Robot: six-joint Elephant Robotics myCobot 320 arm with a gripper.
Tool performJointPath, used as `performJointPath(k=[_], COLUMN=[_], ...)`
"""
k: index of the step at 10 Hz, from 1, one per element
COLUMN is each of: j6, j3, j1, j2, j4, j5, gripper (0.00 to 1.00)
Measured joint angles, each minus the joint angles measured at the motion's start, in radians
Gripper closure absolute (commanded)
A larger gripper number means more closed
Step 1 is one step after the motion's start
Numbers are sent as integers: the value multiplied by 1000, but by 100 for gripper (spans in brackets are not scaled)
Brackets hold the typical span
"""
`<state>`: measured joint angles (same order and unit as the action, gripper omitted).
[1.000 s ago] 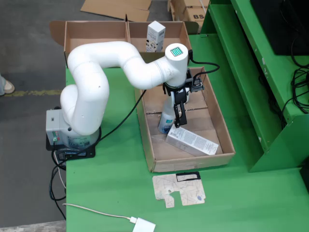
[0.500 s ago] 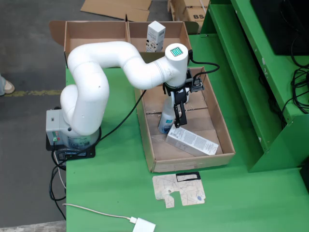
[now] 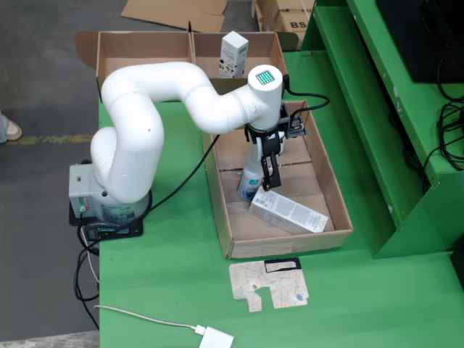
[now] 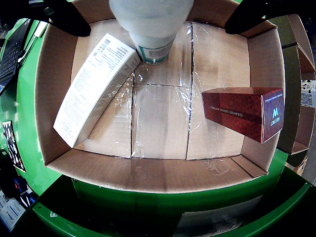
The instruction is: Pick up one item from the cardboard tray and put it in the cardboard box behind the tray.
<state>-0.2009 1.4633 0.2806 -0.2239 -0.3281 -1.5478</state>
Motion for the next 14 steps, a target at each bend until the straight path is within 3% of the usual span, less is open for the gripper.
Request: performJointPath(k=[6,14], j6=[0,0], j3=[0,-6], j1=[0,-2], j2=[0,0], j4=[0,-2], j5=[0,0], gripper=[100,100])
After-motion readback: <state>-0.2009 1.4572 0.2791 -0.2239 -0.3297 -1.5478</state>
